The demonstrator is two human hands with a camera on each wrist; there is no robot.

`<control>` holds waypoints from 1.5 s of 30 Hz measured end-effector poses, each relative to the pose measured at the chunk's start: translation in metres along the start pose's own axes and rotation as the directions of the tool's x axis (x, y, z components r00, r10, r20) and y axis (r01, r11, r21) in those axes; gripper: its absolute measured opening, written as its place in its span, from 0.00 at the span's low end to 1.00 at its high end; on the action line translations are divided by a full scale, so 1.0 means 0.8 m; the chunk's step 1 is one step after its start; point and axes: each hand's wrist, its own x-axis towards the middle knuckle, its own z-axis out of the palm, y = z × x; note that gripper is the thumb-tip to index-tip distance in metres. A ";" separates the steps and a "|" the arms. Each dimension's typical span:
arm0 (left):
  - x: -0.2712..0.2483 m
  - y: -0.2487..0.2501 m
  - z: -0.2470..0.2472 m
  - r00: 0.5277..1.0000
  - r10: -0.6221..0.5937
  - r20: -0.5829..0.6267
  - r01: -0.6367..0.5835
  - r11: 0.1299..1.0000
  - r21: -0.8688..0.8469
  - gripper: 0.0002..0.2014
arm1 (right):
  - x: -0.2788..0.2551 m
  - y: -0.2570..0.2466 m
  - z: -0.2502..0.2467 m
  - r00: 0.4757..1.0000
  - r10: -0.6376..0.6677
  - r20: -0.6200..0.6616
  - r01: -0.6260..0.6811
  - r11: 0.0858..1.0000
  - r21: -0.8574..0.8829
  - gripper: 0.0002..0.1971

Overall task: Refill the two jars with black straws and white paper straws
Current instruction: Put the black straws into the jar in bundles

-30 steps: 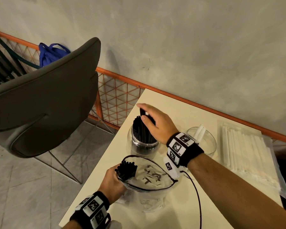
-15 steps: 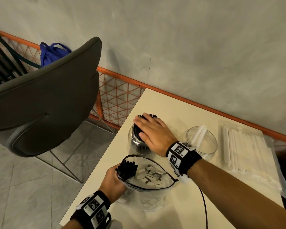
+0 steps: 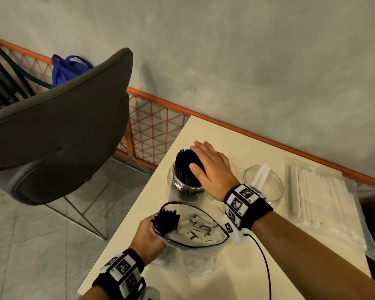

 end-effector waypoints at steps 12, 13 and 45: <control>0.003 -0.023 0.003 0.996 -0.079 0.047 0.076 0.995 0.065 0.15 | -0.123 -0.021 0.046 0.945 0.059 0.322 -0.238 0.801 0.550 0.40; 0.002 -0.024 0.002 0.994 -0.072 0.084 0.069 0.997 0.035 0.22 | -0.124 -0.022 0.052 0.945 0.075 0.318 -0.254 0.781 0.571 0.41; 0.006 -0.064 -0.001 0.964 -0.212 0.162 0.153 0.938 0.312 0.22 | -0.109 -0.071 0.105 0.969 0.132 0.209 -0.246 0.601 0.760 0.14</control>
